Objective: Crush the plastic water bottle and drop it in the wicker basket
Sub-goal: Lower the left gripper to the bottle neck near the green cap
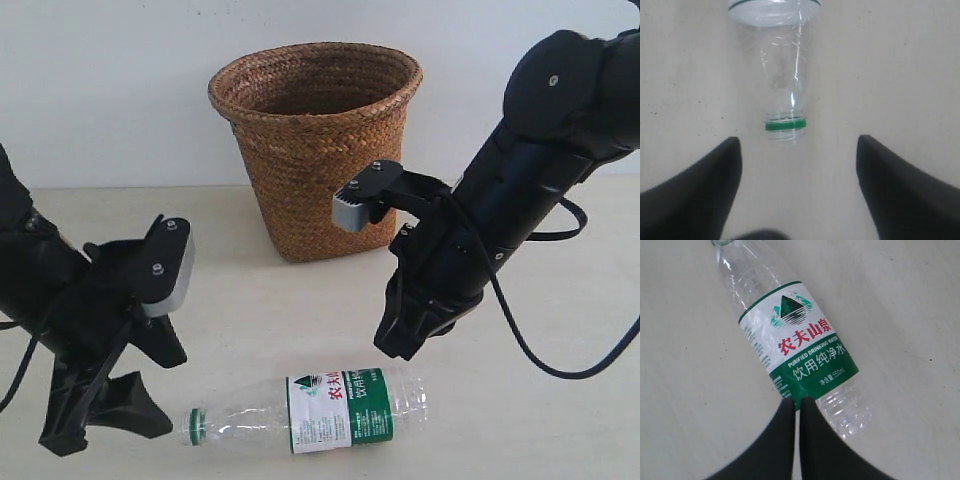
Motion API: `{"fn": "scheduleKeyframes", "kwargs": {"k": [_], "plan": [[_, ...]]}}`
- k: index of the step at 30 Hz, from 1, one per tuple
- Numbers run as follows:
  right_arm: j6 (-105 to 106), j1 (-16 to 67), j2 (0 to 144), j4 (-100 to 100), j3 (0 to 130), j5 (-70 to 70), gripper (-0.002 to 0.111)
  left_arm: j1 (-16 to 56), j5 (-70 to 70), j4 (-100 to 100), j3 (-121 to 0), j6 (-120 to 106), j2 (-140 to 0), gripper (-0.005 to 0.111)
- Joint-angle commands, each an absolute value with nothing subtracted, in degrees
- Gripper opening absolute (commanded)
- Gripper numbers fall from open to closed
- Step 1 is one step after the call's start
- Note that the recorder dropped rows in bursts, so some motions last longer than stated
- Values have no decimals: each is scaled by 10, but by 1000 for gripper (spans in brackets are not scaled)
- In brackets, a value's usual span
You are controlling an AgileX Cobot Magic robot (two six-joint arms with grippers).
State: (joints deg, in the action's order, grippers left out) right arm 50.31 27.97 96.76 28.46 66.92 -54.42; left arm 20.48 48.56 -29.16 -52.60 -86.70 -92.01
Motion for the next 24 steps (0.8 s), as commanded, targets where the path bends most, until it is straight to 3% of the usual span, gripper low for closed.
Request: {"fn": "scheduleKeyframes", "kwargs": {"k": [1, 24], "plan": [[506, 280, 967, 287, 673, -542, 0, 207, 454, -308, -519, -894, -947, 68], [502, 280, 967, 289, 673, -527, 0, 207, 363, -408, -521, -968, -1079, 68]]}}
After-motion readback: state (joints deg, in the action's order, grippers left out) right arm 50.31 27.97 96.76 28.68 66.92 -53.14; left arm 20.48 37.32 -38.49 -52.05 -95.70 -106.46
